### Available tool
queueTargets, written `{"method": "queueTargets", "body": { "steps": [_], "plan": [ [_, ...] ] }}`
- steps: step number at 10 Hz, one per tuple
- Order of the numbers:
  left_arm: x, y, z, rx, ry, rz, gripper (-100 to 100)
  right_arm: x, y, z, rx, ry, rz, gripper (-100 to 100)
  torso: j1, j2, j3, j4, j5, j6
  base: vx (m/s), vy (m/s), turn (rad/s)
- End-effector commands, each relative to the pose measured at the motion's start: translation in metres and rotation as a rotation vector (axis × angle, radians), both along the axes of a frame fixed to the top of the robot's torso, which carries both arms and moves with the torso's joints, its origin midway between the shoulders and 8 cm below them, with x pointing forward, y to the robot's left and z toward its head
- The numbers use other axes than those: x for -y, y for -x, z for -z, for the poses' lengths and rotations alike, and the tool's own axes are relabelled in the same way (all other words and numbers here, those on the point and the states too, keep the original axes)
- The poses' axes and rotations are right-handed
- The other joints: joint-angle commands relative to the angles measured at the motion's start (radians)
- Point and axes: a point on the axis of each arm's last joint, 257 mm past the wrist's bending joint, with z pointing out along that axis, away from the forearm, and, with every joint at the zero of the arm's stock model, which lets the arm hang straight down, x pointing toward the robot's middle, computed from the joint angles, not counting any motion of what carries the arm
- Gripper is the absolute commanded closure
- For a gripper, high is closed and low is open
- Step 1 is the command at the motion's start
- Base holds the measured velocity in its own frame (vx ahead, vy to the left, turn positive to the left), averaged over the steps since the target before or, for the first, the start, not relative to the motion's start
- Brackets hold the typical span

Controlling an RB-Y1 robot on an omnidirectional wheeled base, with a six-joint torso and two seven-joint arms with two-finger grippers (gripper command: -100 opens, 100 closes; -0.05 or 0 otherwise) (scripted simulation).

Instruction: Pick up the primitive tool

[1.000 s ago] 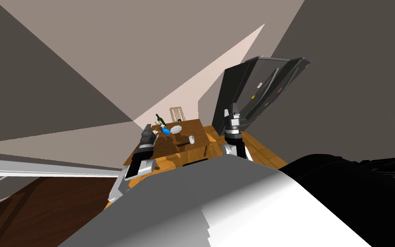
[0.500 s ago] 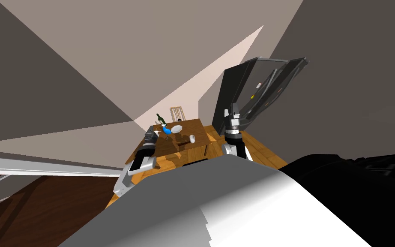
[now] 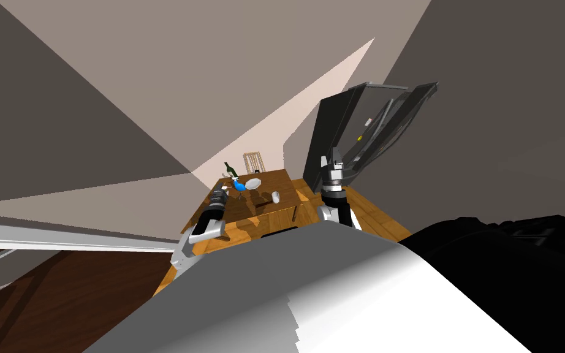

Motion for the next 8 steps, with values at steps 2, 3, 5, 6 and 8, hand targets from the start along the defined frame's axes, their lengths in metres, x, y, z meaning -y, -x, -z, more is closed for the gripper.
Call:
{"method": "queueTargets", "body": {
  "steps": [2,3,5,6,8],
  "plan": [
    [-0.007,-0.008,0.024,-0.076,0.041,-0.021,-100,0.0,0.0,0.0,0.0,0.0,0.0,0,0.0,0.0,0.0,0.0,0.0,0.0,-0.022,0.024,-0.023],
    [-0.011,-0.016,0.038,-0.113,0.074,-0.032,-100,0.0,0.0,0.0,0.0,0.0,0.0,0,0.0,0.0,0.0,0.0,0.0,0.0,-0.022,0.022,-0.031],
    [-0.013,-0.022,0.051,-0.162,0.107,-0.046,-100,0.0,0.0,0.0,0.0,0.0,0.0,0,0.0,0.0,0.0,0.0,0.0,0.0,-0.019,0.022,-0.032],
    [-0.018,-0.019,0.067,-0.199,0.111,-0.059,-100,0.0,0.0,0.0,0.0,0.0,0.0,0,0.0,-0.001,0.0,0.0,0.0,0.0,-0.012,0.021,-0.023],
    [-0.022,-0.023,0.088,-0.262,0.145,-0.08,-100,0.0,0.0,0.0,0.0,0.0,0.0,0,0.0,-0.001,-0.001,0.0,0.0,0.0,-0.015,0.018,-0.037]
  ]
}}
